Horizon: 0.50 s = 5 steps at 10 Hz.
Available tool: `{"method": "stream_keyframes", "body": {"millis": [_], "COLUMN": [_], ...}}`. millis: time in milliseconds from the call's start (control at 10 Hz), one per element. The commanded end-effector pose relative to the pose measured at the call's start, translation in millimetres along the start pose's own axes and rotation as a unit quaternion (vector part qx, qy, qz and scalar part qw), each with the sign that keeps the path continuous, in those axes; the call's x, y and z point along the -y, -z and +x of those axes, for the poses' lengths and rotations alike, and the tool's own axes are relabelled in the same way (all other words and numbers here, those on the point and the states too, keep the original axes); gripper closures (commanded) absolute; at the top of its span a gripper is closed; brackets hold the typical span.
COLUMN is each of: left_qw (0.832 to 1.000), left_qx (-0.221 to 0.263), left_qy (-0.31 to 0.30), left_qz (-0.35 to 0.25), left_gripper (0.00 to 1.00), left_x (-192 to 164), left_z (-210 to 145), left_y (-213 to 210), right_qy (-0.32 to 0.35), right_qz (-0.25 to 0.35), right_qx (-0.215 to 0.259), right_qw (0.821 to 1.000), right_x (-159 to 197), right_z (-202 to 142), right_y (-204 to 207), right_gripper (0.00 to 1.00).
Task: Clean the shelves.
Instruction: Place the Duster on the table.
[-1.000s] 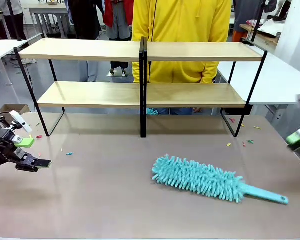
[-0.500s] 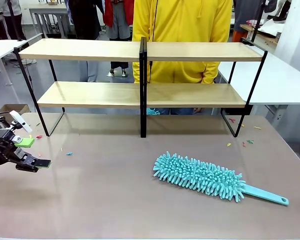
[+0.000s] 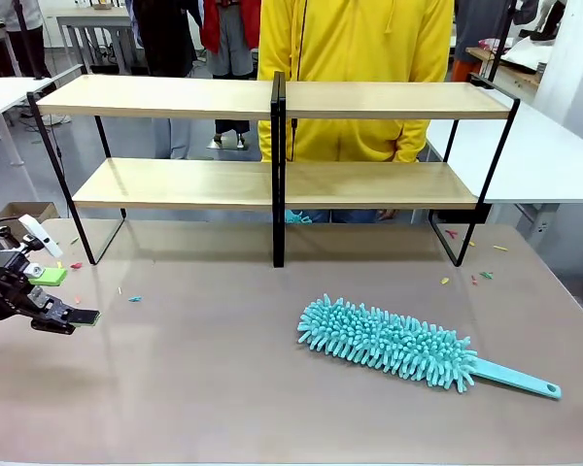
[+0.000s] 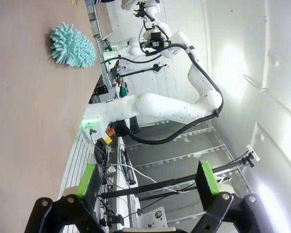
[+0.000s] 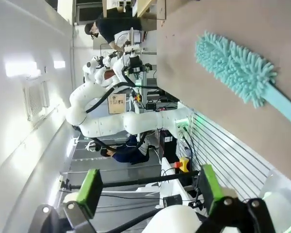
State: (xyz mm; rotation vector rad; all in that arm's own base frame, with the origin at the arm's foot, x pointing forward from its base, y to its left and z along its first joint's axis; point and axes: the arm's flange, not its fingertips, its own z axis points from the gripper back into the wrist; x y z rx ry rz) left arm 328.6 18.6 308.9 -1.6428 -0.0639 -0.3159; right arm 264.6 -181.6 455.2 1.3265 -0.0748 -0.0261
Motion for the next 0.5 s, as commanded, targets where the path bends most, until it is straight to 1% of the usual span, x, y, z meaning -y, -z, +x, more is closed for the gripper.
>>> {"method": "stream_keyframes", "body": {"millis": [0,400], "left_qw": [1.0,1.0], "left_qx": [0.009,0.009], "left_qy": [0.002,0.002], "left_qz": [-0.012,-0.012], "left_gripper": [0.0,0.0], "left_x": [4.4,4.4], "left_z": [-3.0,-3.0], "left_y": [5.8,5.8], "right_qy": [-0.009,-0.009], "right_qz": [0.001,0.001], "right_qx": [0.003,0.003], "right_qw": [1.0,1.0], "right_x": [0.9,0.9], "right_z": [4.7,4.7], "right_y": [-5.8,-5.8], "right_gripper": [0.0,0.0]}}
